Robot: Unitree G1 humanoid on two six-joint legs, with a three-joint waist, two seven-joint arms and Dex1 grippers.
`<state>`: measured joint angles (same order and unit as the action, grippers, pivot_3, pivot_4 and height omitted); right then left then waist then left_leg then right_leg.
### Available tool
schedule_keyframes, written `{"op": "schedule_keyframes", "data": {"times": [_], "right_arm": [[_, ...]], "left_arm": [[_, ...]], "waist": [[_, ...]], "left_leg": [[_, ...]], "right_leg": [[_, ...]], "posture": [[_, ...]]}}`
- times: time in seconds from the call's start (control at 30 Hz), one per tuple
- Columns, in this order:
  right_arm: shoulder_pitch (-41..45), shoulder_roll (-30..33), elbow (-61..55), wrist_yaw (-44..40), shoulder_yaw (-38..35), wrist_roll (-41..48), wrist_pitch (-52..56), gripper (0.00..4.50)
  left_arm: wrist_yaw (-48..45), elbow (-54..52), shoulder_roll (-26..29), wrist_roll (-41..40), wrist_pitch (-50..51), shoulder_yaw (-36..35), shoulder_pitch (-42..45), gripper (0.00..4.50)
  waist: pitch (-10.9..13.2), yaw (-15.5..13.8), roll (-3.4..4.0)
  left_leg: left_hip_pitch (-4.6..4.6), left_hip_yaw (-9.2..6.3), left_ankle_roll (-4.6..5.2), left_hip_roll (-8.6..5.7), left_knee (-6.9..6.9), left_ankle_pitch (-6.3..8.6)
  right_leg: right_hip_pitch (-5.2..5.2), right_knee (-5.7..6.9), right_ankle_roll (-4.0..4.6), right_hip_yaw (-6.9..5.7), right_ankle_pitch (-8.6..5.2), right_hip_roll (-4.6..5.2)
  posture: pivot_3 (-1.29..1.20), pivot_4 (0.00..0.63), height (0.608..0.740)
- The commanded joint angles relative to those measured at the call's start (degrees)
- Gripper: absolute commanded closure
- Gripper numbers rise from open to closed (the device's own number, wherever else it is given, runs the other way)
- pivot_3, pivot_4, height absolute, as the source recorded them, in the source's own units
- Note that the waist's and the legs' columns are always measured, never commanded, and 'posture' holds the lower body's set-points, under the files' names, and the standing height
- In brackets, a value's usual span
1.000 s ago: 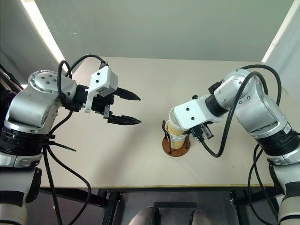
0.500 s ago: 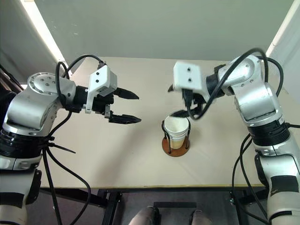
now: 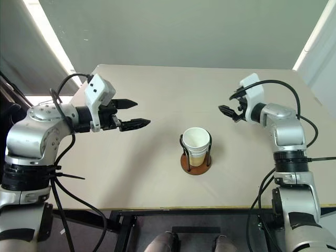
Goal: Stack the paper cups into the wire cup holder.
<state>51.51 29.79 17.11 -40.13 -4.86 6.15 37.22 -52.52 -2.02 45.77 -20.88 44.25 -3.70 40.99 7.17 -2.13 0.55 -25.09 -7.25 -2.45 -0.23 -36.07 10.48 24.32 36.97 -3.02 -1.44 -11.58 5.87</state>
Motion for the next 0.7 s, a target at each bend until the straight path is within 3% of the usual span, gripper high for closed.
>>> {"op": "schedule_keyframes", "data": {"times": [0.03,0.4,0.7], "right_arm": [[0.7,1.7,0.3,1.9,-3.2,1.5,-2.1,0.41],[1.4,2.3,4.5,4.9,-2.8,1.6,-4.2,0.41],[3.6,1.7,11.5,6.0,-3.2,2.1,-8.7,0.41]], "left_arm": [[2.6,-0.2,-0.2,-0.5,-0.3,-3.3,-1.4,0.0],[9.2,-0.6,-3.9,-2.3,-2.8,-8.9,-4.3,0.0],[14.0,-5.2,-3.7,-3.1,-0.6,-10.6,-8.8,0.0]], "waist": [[0.0,0.0,0.0],[0.0,0.0,0.0],[0.0,0.0,0.0]], "left_leg": [[0.0,0.0,-0.02,0.03,0.01,0.01],[0.03,-0.02,-0.1,0.11,0.01,0.06],[0.04,-0.04,-0.17,0.2,0.01,0.12]], "right_leg": [[0.0,0.0,-0.01,-0.01,0.01,-0.04],[-0.01,0.01,0.0,-0.01,0.0,-0.21],[-0.01,0.0,0.05,0.0,-0.01,-0.36]], "posture": [[0.0,0.15,0.74],[0.0,0.15,0.74],[0.0,0.15,0.74]]}}
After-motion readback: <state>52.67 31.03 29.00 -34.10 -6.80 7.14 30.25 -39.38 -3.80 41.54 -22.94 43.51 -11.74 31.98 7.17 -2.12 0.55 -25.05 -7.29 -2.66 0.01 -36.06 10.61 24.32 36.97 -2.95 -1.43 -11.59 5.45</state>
